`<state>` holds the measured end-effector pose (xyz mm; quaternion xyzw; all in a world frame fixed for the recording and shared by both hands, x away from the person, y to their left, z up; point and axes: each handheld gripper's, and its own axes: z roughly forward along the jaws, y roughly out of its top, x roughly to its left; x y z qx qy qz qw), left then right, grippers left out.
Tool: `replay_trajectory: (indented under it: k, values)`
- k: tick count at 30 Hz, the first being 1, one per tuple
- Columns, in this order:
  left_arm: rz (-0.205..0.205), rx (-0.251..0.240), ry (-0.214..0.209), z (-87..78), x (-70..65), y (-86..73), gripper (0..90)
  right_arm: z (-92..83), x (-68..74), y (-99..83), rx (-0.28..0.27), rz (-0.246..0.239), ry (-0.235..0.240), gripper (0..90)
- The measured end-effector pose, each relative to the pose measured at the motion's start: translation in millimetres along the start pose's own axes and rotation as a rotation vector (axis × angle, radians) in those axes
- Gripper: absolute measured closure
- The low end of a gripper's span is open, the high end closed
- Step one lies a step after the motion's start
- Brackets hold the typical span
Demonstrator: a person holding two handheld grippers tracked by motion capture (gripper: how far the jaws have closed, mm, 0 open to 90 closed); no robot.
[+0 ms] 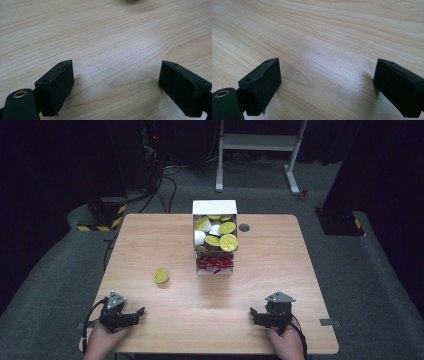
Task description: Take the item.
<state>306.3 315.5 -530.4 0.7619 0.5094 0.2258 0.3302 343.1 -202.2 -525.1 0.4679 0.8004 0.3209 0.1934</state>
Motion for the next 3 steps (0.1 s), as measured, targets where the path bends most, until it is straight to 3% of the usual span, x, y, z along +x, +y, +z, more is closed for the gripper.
replay_trajectory:
  k: [3]
  values:
    - [0.001,-0.004,0.0,0.1,0.4,-0.2,13.6,0.1,0.0,0.1,0.0,-0.001,0.0,7.7]
